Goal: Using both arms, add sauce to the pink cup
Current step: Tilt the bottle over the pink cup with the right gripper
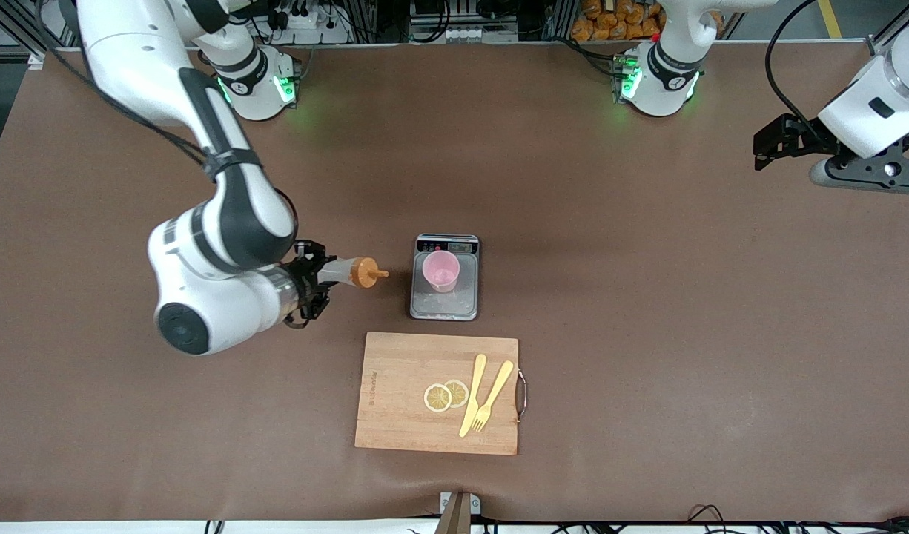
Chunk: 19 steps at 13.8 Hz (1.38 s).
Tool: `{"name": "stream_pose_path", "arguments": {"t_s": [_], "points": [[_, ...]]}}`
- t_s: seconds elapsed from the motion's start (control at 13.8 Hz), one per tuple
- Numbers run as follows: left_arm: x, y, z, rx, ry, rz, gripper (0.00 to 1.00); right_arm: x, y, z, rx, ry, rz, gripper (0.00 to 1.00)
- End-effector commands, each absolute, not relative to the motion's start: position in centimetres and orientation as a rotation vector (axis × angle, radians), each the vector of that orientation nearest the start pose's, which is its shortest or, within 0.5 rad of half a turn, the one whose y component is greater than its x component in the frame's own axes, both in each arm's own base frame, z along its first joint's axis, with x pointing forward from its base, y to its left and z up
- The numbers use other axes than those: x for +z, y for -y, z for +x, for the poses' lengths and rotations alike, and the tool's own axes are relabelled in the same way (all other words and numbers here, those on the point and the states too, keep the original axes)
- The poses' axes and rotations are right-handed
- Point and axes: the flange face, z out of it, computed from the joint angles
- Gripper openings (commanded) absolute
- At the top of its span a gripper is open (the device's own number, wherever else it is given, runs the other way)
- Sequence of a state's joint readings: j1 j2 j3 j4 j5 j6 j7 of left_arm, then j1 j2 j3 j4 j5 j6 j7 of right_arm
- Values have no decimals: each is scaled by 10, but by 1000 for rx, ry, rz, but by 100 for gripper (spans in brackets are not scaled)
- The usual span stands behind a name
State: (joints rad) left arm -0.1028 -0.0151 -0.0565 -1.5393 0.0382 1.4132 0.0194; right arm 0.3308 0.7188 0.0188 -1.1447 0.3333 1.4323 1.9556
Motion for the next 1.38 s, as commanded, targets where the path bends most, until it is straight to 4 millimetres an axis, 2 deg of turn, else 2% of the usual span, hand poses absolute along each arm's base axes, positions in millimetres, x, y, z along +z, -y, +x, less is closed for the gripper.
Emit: {"name": "stream_pose_path", "arguments": {"t_s": [0.0,0.14,0.36,0.51,0.72,1.09,1.3], "points": [[635,75,523,177,-260,-3113,100,369,-295,635,713,-2467,-2261,43],[634,75,524,172,-175,-3118,100,366,-303,632,698,-2472,-2277,43],[634,83,525,154,-48,-3123,100,360,-324,620,475,-2551,-2348,43],[632,83,529,144,-13,-3148,100,359,-328,616,417,-2564,-2378,42],[630,70,531,152,4,-3152,100,357,-326,615,379,-2614,-2363,42],[632,72,528,152,4,-3153,100,341,-354,599,171,-2665,-2418,42],[631,74,527,167,3,-3152,100,334,-360,593,102,-2694,-2438,42]]}}
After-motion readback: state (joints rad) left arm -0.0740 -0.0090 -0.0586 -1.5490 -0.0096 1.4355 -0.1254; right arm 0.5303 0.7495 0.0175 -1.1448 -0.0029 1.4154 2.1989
